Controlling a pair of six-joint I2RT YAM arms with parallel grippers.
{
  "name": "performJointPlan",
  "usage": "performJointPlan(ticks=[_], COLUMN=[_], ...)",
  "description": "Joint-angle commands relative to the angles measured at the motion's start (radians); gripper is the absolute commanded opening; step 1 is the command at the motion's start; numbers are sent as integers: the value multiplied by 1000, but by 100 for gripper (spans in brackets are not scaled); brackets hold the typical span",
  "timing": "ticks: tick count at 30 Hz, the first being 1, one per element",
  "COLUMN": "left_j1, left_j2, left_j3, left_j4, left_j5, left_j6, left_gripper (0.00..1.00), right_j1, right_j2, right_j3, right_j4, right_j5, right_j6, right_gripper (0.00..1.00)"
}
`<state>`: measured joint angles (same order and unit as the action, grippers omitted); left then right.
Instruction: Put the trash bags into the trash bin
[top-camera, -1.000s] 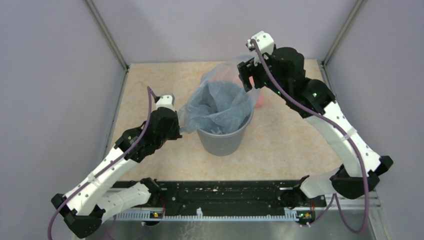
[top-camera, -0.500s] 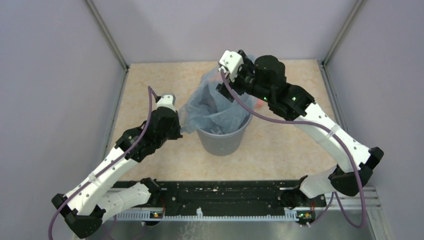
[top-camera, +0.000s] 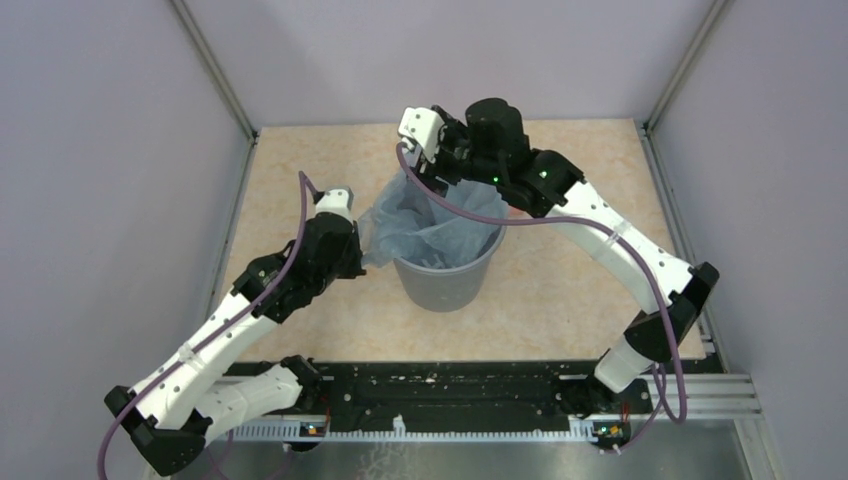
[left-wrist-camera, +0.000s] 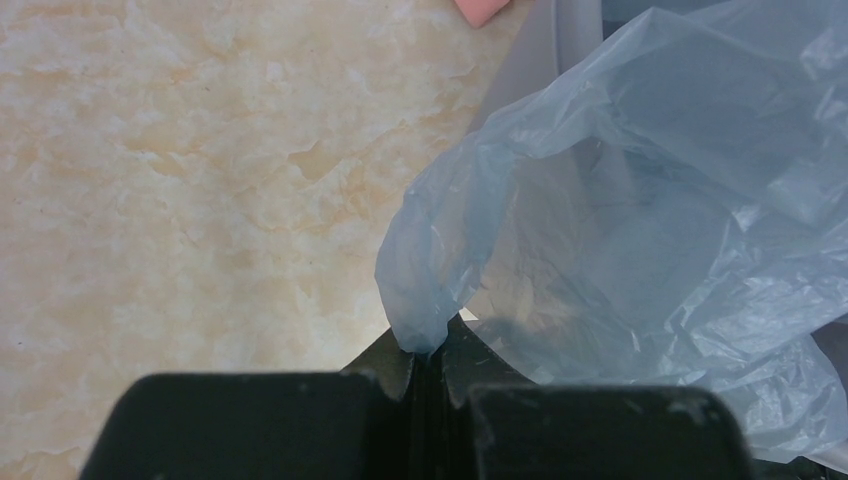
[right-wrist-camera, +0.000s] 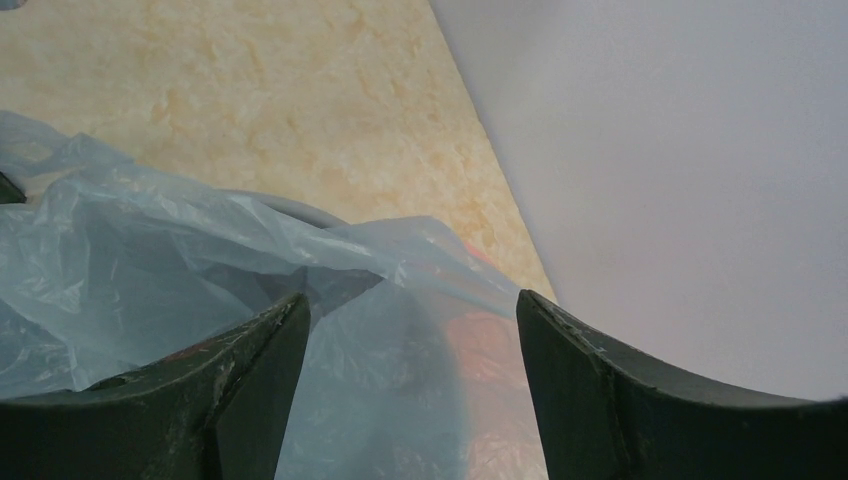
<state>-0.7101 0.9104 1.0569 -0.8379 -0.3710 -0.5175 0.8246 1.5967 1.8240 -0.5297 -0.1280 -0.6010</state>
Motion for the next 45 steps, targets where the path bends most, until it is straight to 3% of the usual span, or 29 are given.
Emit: performJointPlan(ticks=[1, 4, 9, 11, 16, 22, 30, 33, 41, 45], left_j1=[8, 11, 15, 16, 22, 35, 41, 41, 41, 41], left_j2=[1, 3, 4, 4, 11, 23, 2, -6, -10, -28], left_j3=[11, 9, 4, -3, -25, -75, -154, -157, -168, -169], left_j4=[38, 40, 48, 55, 78, 89, 127, 143, 183, 197], left_j5=[11, 12, 15, 18, 26, 31, 94, 120, 222, 238], left_j6=[20, 25, 28, 29, 30, 27, -8, -6, 0, 9], left_gripper=[0, 0, 0, 0, 0, 0, 0, 0, 0, 0], right_j1=[3, 2, 3, 4, 3, -2, -10, -10, 19, 30], right_j2=[31, 47, 132, 196, 366, 436, 432, 405, 291, 216], right_j3=[74, 81, 160, 238, 387, 394, 414, 454, 518, 503], right_j4=[-18, -3, 29, 7, -41, -36, -73, -115, -241, -319], right_j5=[-15, -5, 92, 122, 263, 374, 375, 375, 465, 575], right_j6=[-30, -31, 6, 28, 80, 113, 179, 219, 356, 452], right_gripper=[67, 54, 13, 4, 0, 0, 12, 22, 64, 69])
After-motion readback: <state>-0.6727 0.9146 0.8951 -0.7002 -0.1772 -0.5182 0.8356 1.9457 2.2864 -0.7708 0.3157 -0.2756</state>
